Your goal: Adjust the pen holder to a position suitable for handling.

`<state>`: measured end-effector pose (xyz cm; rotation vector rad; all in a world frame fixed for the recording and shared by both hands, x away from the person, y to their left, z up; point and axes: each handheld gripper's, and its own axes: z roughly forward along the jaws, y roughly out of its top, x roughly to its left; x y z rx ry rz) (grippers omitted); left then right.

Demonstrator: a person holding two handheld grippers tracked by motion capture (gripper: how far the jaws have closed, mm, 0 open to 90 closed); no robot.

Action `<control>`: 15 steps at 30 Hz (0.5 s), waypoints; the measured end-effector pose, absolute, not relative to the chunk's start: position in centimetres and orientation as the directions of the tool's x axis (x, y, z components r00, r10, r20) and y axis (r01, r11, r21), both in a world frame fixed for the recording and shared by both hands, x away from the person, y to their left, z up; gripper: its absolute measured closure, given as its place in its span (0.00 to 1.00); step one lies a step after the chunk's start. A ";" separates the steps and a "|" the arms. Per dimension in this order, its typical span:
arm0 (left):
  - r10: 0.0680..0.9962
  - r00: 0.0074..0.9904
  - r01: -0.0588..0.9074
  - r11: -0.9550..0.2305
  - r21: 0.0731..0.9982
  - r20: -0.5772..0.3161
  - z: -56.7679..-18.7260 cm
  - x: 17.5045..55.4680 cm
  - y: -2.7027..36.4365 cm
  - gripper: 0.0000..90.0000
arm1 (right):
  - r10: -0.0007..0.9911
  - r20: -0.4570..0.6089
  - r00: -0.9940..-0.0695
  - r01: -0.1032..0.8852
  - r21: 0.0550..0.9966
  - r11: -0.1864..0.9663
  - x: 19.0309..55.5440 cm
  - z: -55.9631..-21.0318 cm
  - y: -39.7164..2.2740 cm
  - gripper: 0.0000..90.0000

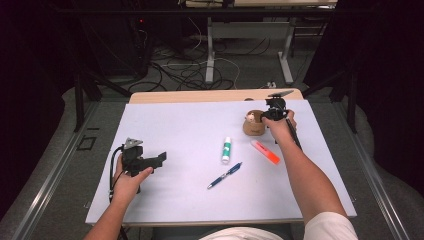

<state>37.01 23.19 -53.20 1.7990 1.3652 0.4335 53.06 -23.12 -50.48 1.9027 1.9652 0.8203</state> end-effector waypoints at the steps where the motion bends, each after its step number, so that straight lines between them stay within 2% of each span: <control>1: 0.915 0.353 0.634 -0.079 0.769 -0.197 -53.2 37.0 23.2 0.01 | 0.979 0.187 -0.082 0.818 0.573 -0.041 53.1 -50.5 -23.1 0.85; 15: 0.916 0.347 0.636 -0.074 0.768 -0.200 -53.3 37.0 23.2 0.01 | 0.980 0.195 -0.026 0.817 0.570 -0.092 53.1 -50.4 -23.0 0.88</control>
